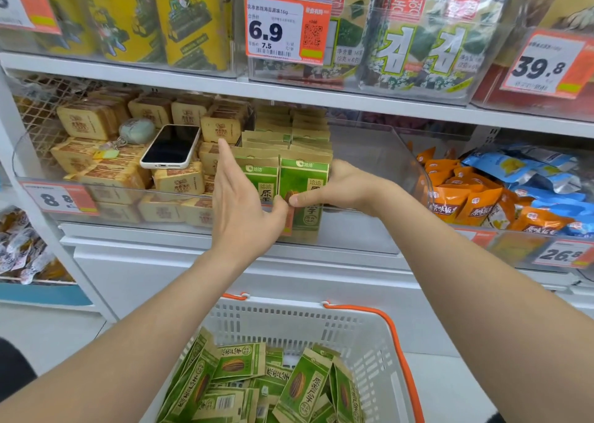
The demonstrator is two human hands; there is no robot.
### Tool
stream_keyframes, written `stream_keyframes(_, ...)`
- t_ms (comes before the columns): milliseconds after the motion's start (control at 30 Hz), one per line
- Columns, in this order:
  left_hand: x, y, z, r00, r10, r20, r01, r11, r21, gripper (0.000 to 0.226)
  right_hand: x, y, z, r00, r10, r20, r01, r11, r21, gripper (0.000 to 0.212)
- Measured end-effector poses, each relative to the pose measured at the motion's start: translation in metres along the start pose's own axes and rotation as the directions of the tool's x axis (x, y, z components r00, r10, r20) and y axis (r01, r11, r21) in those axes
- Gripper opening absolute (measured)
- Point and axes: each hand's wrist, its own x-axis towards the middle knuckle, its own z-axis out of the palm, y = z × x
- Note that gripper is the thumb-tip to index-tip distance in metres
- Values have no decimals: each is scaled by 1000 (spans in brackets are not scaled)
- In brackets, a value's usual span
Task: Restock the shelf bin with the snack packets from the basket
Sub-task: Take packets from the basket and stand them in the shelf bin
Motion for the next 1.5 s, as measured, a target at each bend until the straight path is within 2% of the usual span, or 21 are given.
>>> stream_keyframes(133,3,4,0,998,-66,4,66,998,3,119,-2,6,-2,997,39,70,-38,999,-10,43)
stream_keyframes(367,2,4,-4,999,-42,19,42,999,-11,120,-2,8,-9,948,244,204,-223,967,-121,79)
stream_keyframes(467,2,4,-7,999,40,-19,-41,998,-53,121,-5,8,-17,954,233,189,-228,972,-49,67)
stream_keyframes(533,2,3,-6,998,61,-34,-62,998,-34,119,-9,2,-23,972,198,127,-191,979,-67,59)
stream_keyframes(667,2,2,-1,1000,-5,-20,4,999,-40,118,-25,-26,-20,997,69,-42,-73,993,-98,39)
stream_keyframes(700,2,1,-1,1000,-14,-12,14,999,-41,119,-29,-34,-14,995,73,-72,-79,993,-88,40)
stream_keyframes(800,1,0,-3,1000,-19,1,19,999,-43,119,-24,-42,1,965,155,-211,-167,985,-39,63)
stream_keyframes(900,0,1,-5,1000,8,-2,-8,999,-35,114,-19,-38,8,945,157,-286,-181,982,-58,70)
stream_keyframes(967,0,0,-7,998,58,0,-58,998,-22,104,-16,-32,13,947,112,-300,-161,977,-141,69)
stream_keyframes(1067,0,-2,-8,994,111,2,-111,994,-1,78,-14,-27,23,932,33,-362,-133,958,-255,66)
stream_keyframes(1167,-1,-1,-8,981,192,-21,-188,976,112,63,-20,-29,12,957,85,-279,-120,986,-112,64)
stream_keyframes(1233,0,0,-9,969,245,-24,-234,948,218,63,-26,-32,-4,957,127,-261,-141,989,-37,80)
stream_keyframes(1300,2,1,-10,959,281,-33,-262,927,269,60,-27,-33,-16,913,42,-406,-137,968,-209,100)
stream_keyframes(1333,2,2,-10,954,296,-39,-274,919,283,59,-26,-32,-18,885,-82,-459,-83,941,-327,92)
stream_keyframes(1400,3,3,-10,944,327,-51,-296,904,307,53,-25,-35,-14,844,-334,-420,83,854,-514,47)
stream_keyframes(1433,4,3,-10,941,333,-56,-300,900,318,50,-26,-36,-9,840,-404,-361,149,813,-562,27)
stream_keyframes(1500,5,3,-10,943,329,-55,-292,894,341,46,-22,-35,1,849,-454,-270,205,754,-623,13)
